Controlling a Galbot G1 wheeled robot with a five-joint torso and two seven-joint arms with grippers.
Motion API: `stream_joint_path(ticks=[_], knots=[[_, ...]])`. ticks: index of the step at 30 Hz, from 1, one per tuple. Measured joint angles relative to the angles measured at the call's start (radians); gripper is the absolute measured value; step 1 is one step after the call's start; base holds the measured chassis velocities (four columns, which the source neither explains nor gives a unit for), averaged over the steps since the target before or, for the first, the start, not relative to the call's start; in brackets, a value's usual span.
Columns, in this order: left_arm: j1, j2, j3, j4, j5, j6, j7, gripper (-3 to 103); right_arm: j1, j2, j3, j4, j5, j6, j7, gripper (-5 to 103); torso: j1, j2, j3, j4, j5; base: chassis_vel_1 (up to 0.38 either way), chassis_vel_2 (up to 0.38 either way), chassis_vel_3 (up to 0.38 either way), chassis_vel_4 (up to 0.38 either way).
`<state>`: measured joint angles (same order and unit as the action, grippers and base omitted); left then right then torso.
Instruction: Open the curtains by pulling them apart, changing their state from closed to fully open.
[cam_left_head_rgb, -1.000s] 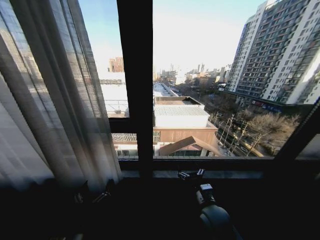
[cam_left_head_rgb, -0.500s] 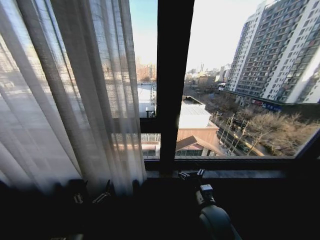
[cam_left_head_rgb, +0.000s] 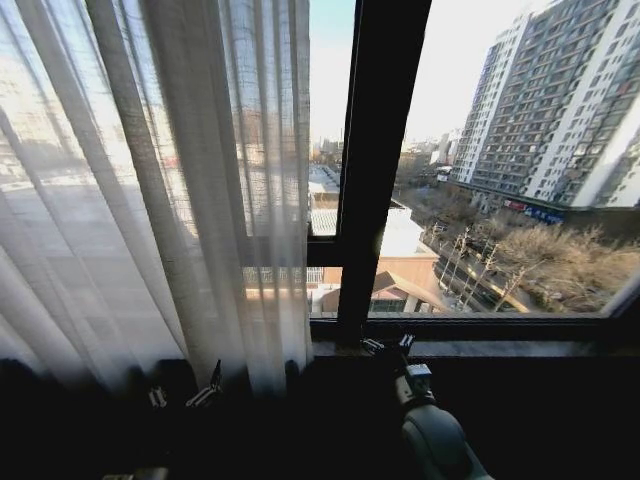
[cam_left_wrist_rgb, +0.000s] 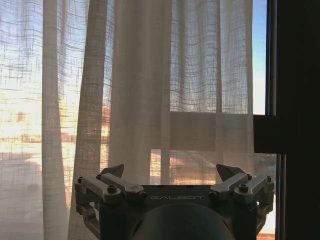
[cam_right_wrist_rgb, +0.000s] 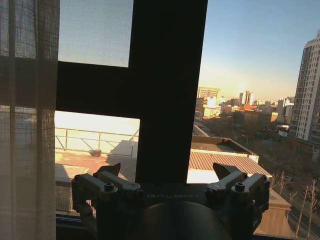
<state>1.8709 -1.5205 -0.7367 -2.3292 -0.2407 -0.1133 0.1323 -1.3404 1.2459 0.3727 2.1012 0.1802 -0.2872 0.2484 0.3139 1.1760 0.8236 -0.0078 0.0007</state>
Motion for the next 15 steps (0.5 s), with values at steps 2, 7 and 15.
stream_joint_path(ticks=[2,7,15], knots=[[0.002,0.0,0.0,-0.001,0.001,0.0,0.001,100,0.0,0.0,0.0,0.0,0.001,-0.002,0.0,100,0.0,0.0,0.0,0.0001,-0.0004,0.0,0.0,0.0,0.0],[0.004,0.001,-0.004,-0.003,0.001,0.0,0.001,100,0.003,0.002,-0.001,0.0,0.002,-0.002,-0.002,100,0.0,0.0,0.0,0.0003,-0.0011,0.0,0.0,0.0,0.0],[0.005,0.001,-0.002,-0.003,0.001,-0.002,0.002,100,0.005,0.003,-0.002,-0.002,0.002,-0.002,-0.002,100,0.0,0.0,0.0,0.0002,-0.0003,0.0,0.0,0.0,0.0]])
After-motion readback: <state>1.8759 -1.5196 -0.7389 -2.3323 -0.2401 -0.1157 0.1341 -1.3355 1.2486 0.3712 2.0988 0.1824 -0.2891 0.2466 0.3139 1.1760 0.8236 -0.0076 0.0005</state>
